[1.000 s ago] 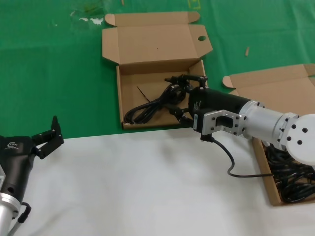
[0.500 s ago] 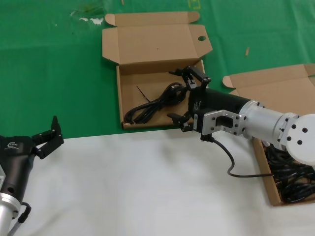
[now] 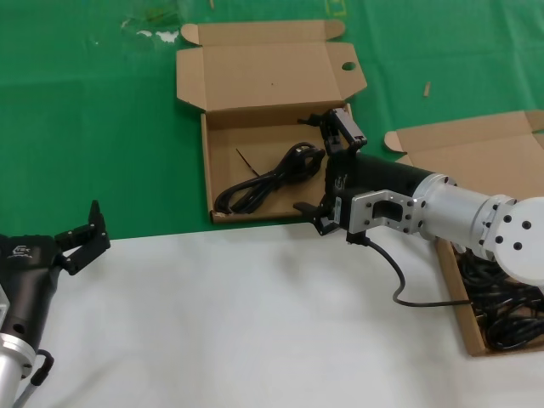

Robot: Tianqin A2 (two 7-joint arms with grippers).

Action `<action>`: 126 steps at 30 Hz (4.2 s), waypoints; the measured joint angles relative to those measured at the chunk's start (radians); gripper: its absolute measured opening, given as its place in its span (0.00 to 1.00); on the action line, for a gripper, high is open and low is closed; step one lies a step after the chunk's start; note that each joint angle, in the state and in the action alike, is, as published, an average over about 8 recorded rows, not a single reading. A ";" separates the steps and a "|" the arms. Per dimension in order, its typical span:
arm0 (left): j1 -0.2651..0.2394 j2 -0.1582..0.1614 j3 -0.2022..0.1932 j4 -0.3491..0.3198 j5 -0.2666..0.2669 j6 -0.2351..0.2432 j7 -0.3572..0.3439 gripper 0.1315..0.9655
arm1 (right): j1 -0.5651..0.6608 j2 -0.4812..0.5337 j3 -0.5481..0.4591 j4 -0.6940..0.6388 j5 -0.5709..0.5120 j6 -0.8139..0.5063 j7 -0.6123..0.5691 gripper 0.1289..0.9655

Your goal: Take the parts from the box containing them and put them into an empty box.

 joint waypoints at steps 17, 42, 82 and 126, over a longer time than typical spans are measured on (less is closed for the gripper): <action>0.000 0.000 0.000 0.000 0.000 0.000 0.000 1.00 | 0.000 0.000 0.000 0.000 0.000 0.000 0.000 1.00; 0.000 0.000 0.000 0.000 0.000 0.000 0.000 1.00 | 0.000 0.000 0.000 0.000 0.000 0.000 0.000 1.00; 0.000 0.000 0.000 0.000 0.000 0.000 0.000 1.00 | 0.000 0.000 0.000 0.000 0.000 0.000 0.000 1.00; 0.000 0.000 0.000 0.000 0.000 0.000 0.000 1.00 | -0.151 -0.042 0.110 0.068 0.128 0.139 0.094 1.00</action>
